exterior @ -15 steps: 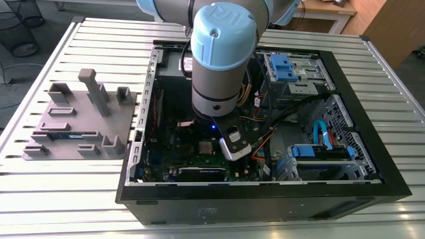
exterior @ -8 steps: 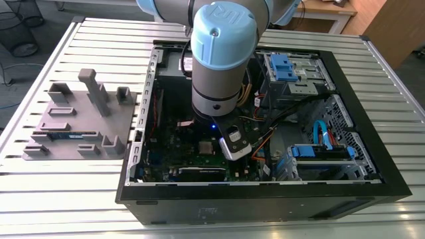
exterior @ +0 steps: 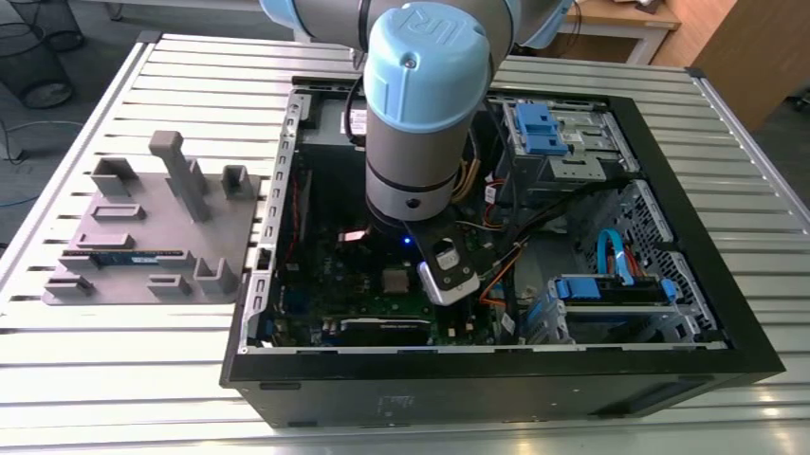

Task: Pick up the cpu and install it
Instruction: 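Place the cpu into insertion slot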

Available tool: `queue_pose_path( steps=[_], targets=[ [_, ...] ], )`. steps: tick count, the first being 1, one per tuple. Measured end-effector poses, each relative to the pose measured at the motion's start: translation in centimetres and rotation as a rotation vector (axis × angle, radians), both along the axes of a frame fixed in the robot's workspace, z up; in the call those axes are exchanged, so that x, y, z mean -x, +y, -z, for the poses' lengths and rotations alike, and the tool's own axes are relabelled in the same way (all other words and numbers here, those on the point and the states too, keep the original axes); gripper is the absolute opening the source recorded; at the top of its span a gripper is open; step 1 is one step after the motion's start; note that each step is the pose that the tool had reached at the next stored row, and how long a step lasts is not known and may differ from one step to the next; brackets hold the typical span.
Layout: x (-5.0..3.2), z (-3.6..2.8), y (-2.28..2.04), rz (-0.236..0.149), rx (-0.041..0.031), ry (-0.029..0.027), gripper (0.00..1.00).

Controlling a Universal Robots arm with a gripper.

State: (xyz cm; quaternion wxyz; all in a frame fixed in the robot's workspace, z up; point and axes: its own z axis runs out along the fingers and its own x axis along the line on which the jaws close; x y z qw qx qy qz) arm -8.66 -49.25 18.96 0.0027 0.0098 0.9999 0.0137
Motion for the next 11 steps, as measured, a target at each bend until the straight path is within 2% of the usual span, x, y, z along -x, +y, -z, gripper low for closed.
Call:
queue_pose_path(
  steps=[3,4,11],
  targets=[
    [0.00,-0.03,0.00,0.000,0.0004,0.0002,0.50],
    [0.00,-0.03,0.00,0.000,0.0002,0.0001,0.46],
    [0.00,-0.07,0.00,0.000,0.0000,0.0000,0.46]
  ],
)
